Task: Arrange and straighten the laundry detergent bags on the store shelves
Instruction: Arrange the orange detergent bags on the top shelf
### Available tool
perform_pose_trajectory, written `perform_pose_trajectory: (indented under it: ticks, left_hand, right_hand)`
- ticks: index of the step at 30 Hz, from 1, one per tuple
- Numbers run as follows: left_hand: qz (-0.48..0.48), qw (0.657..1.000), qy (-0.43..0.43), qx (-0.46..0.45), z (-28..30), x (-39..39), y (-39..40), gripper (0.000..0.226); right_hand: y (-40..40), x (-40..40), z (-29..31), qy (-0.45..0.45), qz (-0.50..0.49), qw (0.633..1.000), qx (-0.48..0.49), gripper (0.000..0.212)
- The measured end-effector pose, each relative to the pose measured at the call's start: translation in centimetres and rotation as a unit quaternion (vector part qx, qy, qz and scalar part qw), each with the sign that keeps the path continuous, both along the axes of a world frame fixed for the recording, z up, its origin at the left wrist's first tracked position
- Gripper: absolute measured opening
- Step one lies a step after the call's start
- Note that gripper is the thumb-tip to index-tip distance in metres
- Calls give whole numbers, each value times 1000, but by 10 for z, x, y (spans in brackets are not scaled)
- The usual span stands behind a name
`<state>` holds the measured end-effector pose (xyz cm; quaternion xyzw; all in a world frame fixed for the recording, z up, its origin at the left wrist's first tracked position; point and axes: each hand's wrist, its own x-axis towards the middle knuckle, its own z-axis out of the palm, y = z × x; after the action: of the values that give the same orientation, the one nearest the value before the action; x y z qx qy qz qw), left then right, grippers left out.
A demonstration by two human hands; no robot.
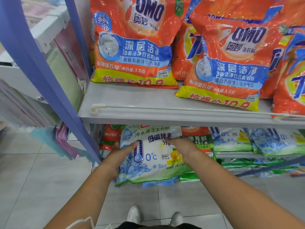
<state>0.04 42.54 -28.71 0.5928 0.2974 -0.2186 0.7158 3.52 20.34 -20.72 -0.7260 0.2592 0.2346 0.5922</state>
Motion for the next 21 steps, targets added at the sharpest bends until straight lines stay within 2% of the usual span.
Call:
perform_pose_trajectory:
  ticks: [2, 5, 6, 7, 9, 11, 14, 17, 21]
  left_hand:
    - [5, 1000, -14, -11, 6, 1, -3, 76]
    - [30, 999, -28, 0, 15, -3, -15, 99]
    - [44, 998, -41, -3, 13, -4, -20, 102]
    - [44, 998, -47, 7, 21, -6, -29, 102]
    - [45, 997, -66, 16, 29, -10, -51, 83]
    - [51, 995, -78, 43, 38, -15, -78, 63]
    - [45, 995, -78, 49, 43, -17, -121, 83]
    - [21, 996, -83, 35, 50, -15, -169, 77]
    - [34, 992, -104, 55, 61, -5, -237, 83]
  right_hand:
    - [-4, -1, 3, -13, -6, 1000, 6, 50]
    - [-21, 0, 16, -46, 5, 999, 25, 48]
    - [-29, 0, 20, -58, 11, 998, 28, 58]
    - [-37, -2, 26, -65, 17, 997, 25, 71]
    - [-57, -1, 26, -56, 31, 998, 18, 87]
    - [-81, -4, 26, -53, 47, 997, 5, 88]
    - [-128, -8, 31, -57, 35, 998, 9, 88]
    - [-181, -8, 34, -75, 24, 997, 25, 97]
    - [-248, -5, 33, -87, 6, 995, 38, 75]
